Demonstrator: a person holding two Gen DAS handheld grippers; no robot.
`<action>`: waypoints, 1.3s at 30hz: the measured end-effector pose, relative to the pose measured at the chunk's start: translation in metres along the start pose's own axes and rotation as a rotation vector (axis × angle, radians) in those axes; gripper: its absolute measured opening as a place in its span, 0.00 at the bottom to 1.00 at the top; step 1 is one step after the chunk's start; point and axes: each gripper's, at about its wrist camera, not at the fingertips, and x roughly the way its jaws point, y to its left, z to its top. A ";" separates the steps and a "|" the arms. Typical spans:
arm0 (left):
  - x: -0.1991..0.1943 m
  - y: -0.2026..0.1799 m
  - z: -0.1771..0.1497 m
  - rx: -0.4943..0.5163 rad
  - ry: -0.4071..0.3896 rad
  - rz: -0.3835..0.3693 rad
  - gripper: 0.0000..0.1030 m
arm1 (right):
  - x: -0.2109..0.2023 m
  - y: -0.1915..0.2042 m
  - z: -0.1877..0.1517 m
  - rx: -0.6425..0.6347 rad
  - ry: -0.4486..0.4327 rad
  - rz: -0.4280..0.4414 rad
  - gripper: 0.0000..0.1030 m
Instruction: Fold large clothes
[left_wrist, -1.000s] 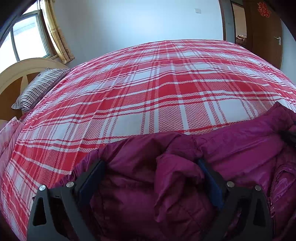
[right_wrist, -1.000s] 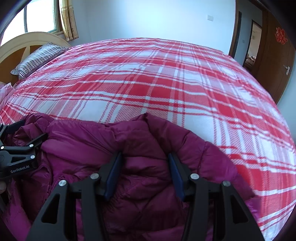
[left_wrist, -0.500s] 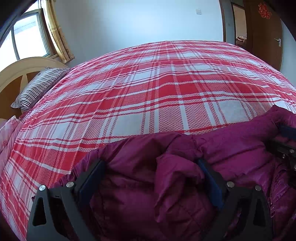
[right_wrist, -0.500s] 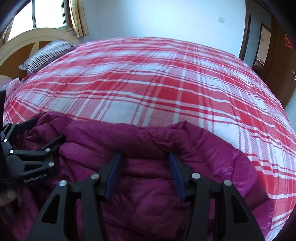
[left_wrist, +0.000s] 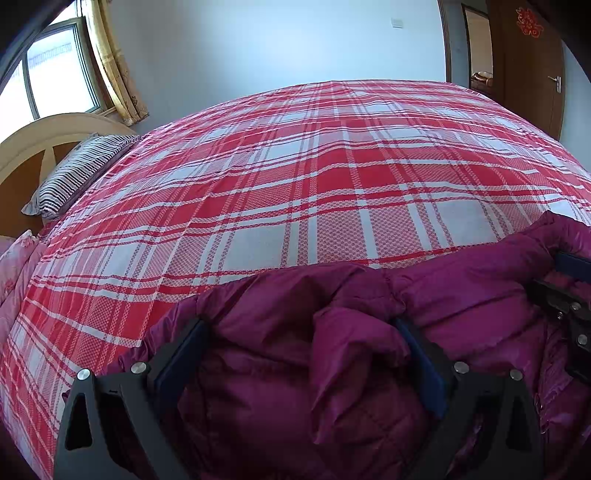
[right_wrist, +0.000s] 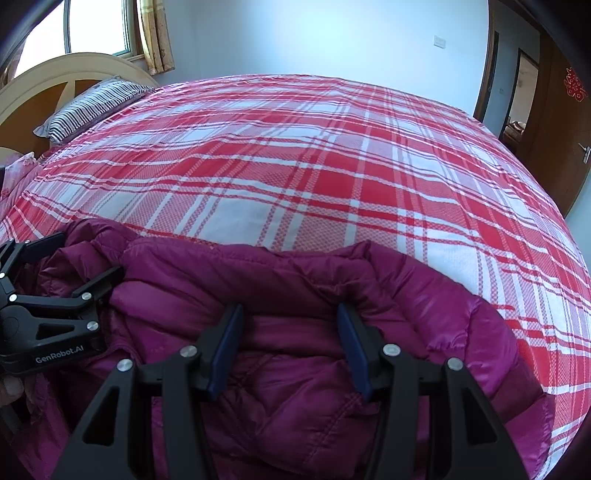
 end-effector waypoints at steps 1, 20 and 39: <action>0.000 0.000 0.000 0.000 0.000 0.000 0.97 | 0.000 0.000 0.000 0.002 0.001 0.002 0.53; 0.001 0.000 0.000 0.001 0.003 0.000 0.98 | 0.002 -0.001 0.000 0.005 0.001 0.003 0.54; -0.227 0.142 -0.214 -0.084 -0.079 -0.289 0.98 | -0.226 -0.066 -0.185 0.125 0.031 -0.022 0.70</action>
